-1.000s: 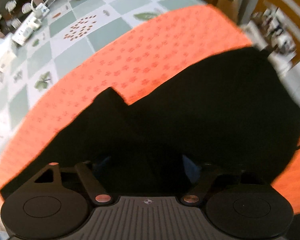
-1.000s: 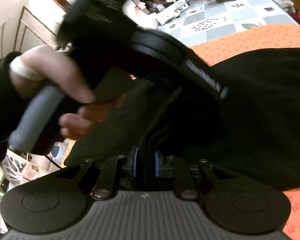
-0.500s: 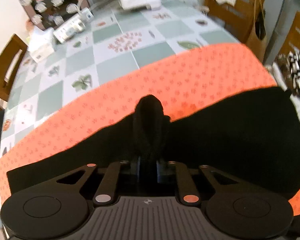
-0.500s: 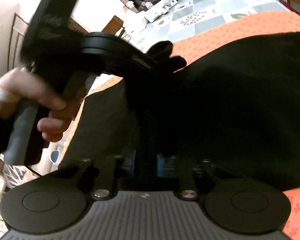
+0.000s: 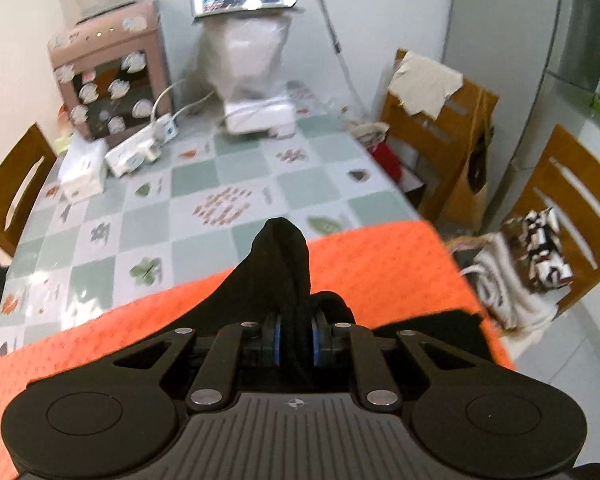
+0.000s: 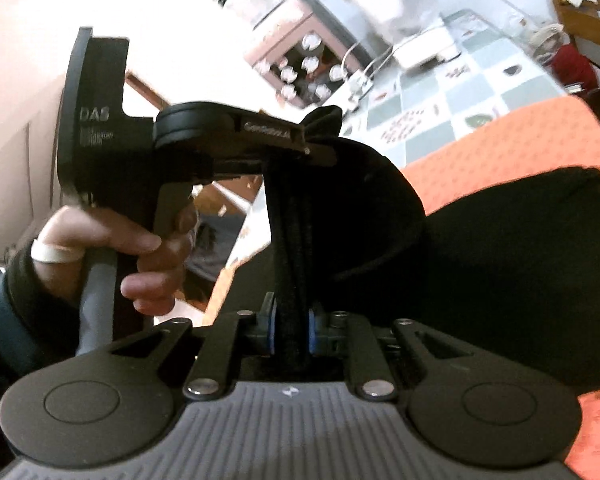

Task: Fold clothes

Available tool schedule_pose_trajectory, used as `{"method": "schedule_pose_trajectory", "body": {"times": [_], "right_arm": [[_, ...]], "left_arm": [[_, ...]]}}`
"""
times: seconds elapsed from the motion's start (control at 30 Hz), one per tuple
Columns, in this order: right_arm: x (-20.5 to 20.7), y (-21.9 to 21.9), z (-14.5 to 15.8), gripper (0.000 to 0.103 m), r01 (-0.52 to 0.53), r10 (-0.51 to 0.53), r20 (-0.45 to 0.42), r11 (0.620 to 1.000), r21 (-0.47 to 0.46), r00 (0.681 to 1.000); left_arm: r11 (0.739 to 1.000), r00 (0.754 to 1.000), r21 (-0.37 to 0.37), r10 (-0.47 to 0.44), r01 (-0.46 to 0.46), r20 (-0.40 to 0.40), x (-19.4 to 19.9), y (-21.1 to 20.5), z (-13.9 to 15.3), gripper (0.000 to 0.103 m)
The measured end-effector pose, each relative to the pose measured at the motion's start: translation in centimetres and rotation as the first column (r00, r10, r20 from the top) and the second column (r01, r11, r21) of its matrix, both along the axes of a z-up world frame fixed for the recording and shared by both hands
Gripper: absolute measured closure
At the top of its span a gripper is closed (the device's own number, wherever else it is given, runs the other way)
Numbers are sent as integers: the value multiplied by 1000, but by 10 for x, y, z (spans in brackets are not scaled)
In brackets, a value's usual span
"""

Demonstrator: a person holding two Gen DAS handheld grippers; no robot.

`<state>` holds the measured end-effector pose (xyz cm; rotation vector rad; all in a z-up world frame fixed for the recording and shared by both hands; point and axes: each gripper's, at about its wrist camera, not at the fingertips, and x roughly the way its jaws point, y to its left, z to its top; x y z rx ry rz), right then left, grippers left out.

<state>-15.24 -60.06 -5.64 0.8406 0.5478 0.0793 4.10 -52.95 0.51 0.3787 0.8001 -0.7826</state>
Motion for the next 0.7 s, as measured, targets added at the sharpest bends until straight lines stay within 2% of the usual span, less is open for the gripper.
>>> {"method": "schedule_pose_trajectory", "body": {"times": [0.2, 0.4, 0.57, 0.67, 0.7], "right_arm": [[-33, -35, 20, 87, 69, -71, 49, 997, 31, 996], [-70, -71, 16, 87, 135, -136, 30, 990, 25, 990], [-96, -98, -12, 87, 188, -186, -42, 982, 36, 982], [-102, -108, -42, 87, 201, -193, -108, 977, 64, 975], [-104, -109, -51, 87, 200, -190, -132, 978, 67, 973]], "left_arm": [[998, 999, -31, -48, 48, 9, -22, -38, 21, 87], [994, 994, -30, -110, 109, -17, -46, -80, 10, 87], [990, 988, 14, -138, 139, -63, -58, -114, -18, 85], [978, 977, 71, -187, 194, -100, -66, -133, -48, 81], [975, 975, 77, -200, 208, -99, -70, -136, -55, 75]]}}
